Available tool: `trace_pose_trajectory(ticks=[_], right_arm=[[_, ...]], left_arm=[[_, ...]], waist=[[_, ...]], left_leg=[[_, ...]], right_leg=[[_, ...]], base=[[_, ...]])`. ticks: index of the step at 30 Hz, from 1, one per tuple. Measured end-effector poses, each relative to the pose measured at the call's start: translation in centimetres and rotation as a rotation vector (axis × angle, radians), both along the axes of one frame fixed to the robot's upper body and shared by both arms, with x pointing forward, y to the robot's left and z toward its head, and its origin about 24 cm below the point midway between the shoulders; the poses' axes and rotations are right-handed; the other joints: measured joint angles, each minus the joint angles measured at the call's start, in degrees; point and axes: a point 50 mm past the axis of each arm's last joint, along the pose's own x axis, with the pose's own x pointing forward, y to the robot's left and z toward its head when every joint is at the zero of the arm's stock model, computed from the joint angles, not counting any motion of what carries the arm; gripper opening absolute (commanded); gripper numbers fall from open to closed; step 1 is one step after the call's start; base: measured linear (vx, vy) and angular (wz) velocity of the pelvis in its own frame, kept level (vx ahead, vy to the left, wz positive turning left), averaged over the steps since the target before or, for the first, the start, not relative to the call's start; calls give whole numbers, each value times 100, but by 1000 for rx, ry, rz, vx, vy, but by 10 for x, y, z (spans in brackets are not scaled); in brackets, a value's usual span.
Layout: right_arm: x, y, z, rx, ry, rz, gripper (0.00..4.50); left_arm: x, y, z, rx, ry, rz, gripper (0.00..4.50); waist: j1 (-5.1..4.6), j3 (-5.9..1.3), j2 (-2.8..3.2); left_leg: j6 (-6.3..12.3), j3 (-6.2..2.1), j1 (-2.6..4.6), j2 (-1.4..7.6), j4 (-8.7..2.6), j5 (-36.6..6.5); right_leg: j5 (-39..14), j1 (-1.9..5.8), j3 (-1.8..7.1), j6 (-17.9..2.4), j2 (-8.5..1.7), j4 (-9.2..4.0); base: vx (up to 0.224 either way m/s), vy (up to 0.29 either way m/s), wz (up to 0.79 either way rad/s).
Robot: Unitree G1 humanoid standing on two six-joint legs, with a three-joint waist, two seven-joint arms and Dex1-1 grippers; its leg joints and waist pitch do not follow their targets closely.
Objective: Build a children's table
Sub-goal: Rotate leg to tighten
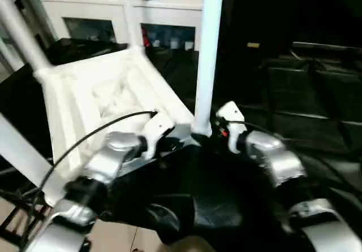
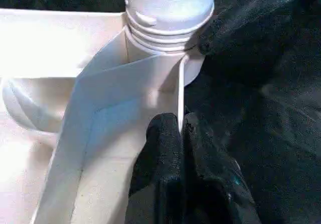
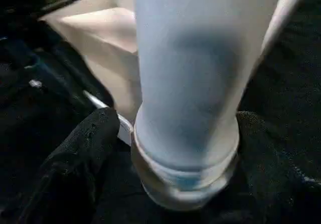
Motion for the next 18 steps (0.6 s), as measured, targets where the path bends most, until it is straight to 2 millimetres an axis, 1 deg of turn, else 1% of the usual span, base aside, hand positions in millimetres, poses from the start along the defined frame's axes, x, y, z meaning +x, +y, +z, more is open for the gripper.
trace_pose_trajectory(ticks=[3, 5, 9, 11, 12, 15, 18], right_arm=[[-8, -1, 2, -3, 14, 142, 385], [-12, 2, 3, 5, 21, 197, 385], [-20, 1, 6, -3, 38, 312, 385], [-21, 1, 6, -6, 44, 337, 385], [-22, 1, 6, -8, 47, 347, 372], [-25, 1, 6, -19, 49, 377, 361], [-26, 0, 6, -21, 52, 386, 331]], left_arm=[[-8, 5, 2, -7, 15, -88, 0], [-12, 6, 3, -7, 21, -133, 0], [-21, 15, 5, 3, 36, -202, 0], [-22, 16, 5, 4, 42, -216, 0], [-23, 17, 6, 5, 45, -221, 0], [-26, 20, 5, 7, 58, -239, 0], [-27, 21, 5, 6, 65, -251, 0]], waist=[[96, 0, 0], [119, 3, -5], [97, 10, -17], [94, 17, -27], [94, 19, -32], [98, 21, -35], [102, 21, -36]], left_leg=[[25, 4, -1, 2, 5, -13], [45, 11, -12, 3, 7, -8], [70, 11, -43, 5, 50, -21], [67, 11, -43, 5, 54, -23], [62, 11, -43, 5, 56, -26], [51, 10, -42, 5, 59, -31], [51, 10, -43, 5, 60, -30]], right_leg=[[0, -2, -6, -1, -6, -23], [-1, -9, -7, -3, -16, -25], [-1, -20, -5, -3, -19, -21], [1, -20, -4, -5, -20, -18], [2, -20, -4, -6, -21, -16], [2, -20, -3, -6, -21, -10], [2, -19, -4, -6, -21, -9]], base=[[0, 0, 0], [0, 0, 0], [0, 0, 0], [0, 0, 0], [0, 0, 0], [0, 0, 0], [0, 0, 0]])
